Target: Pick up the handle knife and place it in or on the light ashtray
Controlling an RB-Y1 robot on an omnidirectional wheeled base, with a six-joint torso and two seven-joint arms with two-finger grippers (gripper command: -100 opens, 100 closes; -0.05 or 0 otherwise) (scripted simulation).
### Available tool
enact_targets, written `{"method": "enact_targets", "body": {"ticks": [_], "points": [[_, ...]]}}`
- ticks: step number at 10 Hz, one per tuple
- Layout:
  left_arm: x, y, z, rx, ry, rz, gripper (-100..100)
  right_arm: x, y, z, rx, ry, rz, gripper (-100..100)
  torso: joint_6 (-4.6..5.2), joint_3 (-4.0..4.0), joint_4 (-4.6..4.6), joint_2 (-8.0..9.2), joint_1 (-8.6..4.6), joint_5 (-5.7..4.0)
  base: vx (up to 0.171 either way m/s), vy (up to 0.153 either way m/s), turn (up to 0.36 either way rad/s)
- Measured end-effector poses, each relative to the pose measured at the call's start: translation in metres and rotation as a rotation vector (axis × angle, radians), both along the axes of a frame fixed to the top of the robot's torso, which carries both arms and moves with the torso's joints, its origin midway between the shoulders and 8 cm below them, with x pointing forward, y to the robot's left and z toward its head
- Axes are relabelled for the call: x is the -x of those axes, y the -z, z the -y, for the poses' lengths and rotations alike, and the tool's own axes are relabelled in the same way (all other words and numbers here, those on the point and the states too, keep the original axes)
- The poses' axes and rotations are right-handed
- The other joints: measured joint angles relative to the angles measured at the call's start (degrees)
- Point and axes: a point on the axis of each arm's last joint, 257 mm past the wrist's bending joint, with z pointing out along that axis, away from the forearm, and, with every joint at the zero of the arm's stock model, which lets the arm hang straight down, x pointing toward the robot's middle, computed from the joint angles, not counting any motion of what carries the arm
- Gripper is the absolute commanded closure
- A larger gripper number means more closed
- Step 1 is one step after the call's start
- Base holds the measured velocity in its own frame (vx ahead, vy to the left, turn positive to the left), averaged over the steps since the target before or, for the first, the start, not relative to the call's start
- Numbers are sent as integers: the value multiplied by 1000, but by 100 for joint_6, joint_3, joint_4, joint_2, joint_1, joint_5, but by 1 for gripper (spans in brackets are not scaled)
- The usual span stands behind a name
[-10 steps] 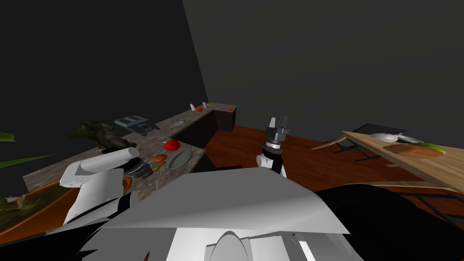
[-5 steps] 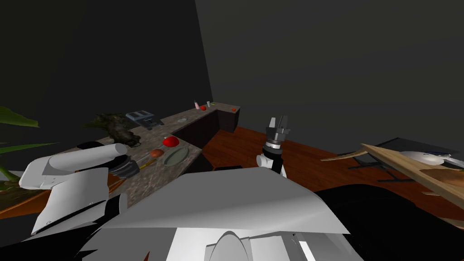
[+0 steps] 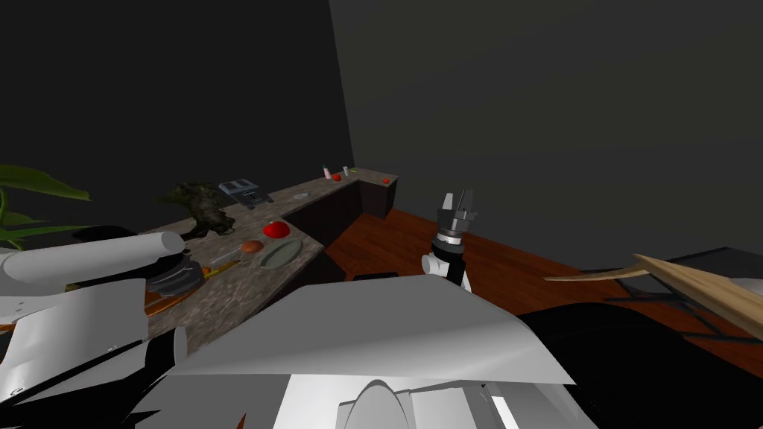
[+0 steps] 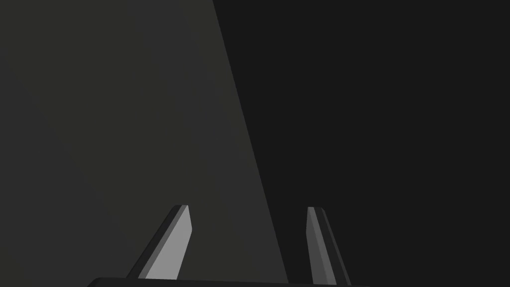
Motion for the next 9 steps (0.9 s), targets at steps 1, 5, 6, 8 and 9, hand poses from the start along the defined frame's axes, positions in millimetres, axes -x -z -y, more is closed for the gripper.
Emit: {"method": "enact_targets", "body": {"ticks": [1,5,6,8,9], "points": [[-4,-11,-3,-16,3,10,100,0,0,0,0,0,0,0,8,1,2,2,-2,-2,-5,-116,-88],[-27,-17,13,29,-29,113,100,0,0,0,0,0,0,0,11,0,2,-1,77,20,-12,15,-185],[-33,-14,19,55,-44,144,100,0,0,0,0,0,0,0,15,1,3,1,86,24,-14,57,-194],[-41,-10,34,113,-75,199,100,0,0,0,0,0,0,0,17,0,2,0,90,27,-21,55,-208],[-46,-6,41,143,-90,221,100,0,0,0,0,0,0,0,6,1,1,2,92,27,-22,54,-169]]}}
